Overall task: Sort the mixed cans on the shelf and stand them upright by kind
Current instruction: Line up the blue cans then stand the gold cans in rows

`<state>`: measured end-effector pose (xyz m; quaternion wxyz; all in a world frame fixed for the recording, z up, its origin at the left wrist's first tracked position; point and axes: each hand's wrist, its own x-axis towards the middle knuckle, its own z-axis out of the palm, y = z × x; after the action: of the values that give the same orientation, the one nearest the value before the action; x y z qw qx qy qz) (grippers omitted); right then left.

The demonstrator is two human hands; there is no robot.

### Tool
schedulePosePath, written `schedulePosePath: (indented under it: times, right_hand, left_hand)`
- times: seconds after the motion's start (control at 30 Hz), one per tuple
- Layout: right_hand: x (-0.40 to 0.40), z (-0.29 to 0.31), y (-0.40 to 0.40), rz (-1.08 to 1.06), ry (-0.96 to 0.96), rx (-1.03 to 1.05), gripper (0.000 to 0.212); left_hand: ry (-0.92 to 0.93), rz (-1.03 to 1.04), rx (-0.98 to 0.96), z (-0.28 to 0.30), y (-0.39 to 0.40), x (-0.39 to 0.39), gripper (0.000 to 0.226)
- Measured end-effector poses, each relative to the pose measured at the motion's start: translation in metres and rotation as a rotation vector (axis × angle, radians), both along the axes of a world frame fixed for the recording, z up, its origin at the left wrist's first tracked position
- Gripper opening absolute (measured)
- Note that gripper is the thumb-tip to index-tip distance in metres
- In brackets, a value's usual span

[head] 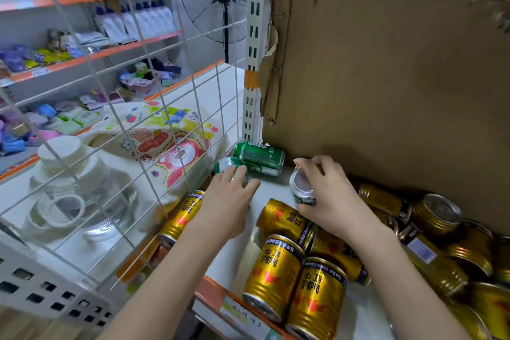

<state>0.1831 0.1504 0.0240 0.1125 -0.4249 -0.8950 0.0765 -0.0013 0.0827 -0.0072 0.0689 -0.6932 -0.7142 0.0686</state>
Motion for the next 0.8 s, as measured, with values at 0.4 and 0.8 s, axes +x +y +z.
schedulePosePath:
  times: [0.4, 0.8]
  right_hand:
    - [0.021, -0.01, -0.007, -0.203, 0.005, -0.114, 0.08]
    - [0.019, -0.003, -0.035, -0.31, 0.232, 0.155, 0.08]
  left_hand:
    - [0.288, -0.028, -0.305, -0.011, 0.022, 0.015, 0.073]
    - [-0.339, 0.084, 0.118, 0.022, 0.014, -0.007, 0.058]
